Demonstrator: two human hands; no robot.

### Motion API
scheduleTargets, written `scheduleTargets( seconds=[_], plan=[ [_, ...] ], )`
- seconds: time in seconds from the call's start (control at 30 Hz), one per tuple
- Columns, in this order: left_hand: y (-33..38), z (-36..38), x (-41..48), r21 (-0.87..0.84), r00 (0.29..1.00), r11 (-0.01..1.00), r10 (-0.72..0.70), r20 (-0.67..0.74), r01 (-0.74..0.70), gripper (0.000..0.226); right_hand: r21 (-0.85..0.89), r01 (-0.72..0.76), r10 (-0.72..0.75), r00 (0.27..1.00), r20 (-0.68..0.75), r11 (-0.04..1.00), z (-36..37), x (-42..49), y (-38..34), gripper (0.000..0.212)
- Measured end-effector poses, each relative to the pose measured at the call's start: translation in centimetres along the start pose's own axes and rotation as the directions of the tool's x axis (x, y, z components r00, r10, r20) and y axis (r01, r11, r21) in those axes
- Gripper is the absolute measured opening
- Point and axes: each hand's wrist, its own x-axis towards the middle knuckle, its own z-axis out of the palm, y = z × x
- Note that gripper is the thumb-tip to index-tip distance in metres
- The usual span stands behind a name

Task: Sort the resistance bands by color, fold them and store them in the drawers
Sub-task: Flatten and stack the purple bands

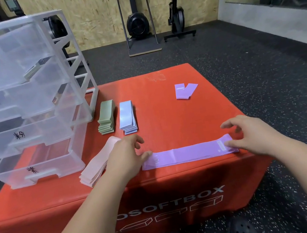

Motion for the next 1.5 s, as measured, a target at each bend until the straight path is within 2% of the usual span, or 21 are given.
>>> scheduleTargets(
  seconds=[0.07,0.13,0.2,0.33,0.57,0.8,1.03,1.17,1.5],
  plan=[
    [-0.3,-0.4,0.0,0.036,0.991,0.993,0.113,0.074,-0.115,0.049,-0.026,0.059,-0.056,0.994,0.094,0.998,-0.4,-0.3,0.3,0.063],
    [-0.8,-0.4,-0.1,0.095,0.974,0.980,0.161,0.156,-0.177,0.057,-0.025,0.064,-0.059,0.987,0.148,0.998,-0.5,-0.4,0.3,0.064],
    [-1.0,-0.3,-0.4,0.117,0.965,0.976,0.159,0.207,-0.185,0.056,-0.009,0.056,-0.054,0.987,0.153,0.998,-0.4,-0.4,0.4,0.062],
    [-0.9,-0.6,-0.5,0.139,0.961,0.971,0.163,0.223,-0.197,0.054,0.004,0.061,-0.061,0.990,0.131,0.998,-0.1,-0.4,0.5,0.057],
    [-1.0,-0.8,-0.5,0.185,0.943,0.954,0.181,0.279,-0.237,0.058,-0.051,0.077,-0.067,0.983,0.169,0.996,0.2,0.0,0.6,0.056],
    [-0.8,-0.6,0.4,0.154,0.927,0.950,0.214,0.308,-0.270,0.068,-0.055,0.106,-0.093,0.975,0.203,0.993,-0.2,0.9,0.3,0.057],
    [1.7,1.0,4.2,0.066,0.932,0.964,0.230,0.280,-0.258,0.061,0.017,0.100,-0.101,0.992,0.079,0.995,0.1,5.3,-1.4,0.047],
    [2.5,3.2,7.1,0.043,0.931,0.964,0.240,0.275,-0.262,0.059,-0.089,0.059,-0.054,0.997,0.061,0.994,1.7,9.3,-2.4,0.056],
    [1.9,7.4,11.9,0.099,0.937,0.949,0.274,0.217,-0.301,0.056,-0.191,-0.072,0.088,0.993,0.078,0.979,5.3,19.3,-4.9,0.075]
  ],
)
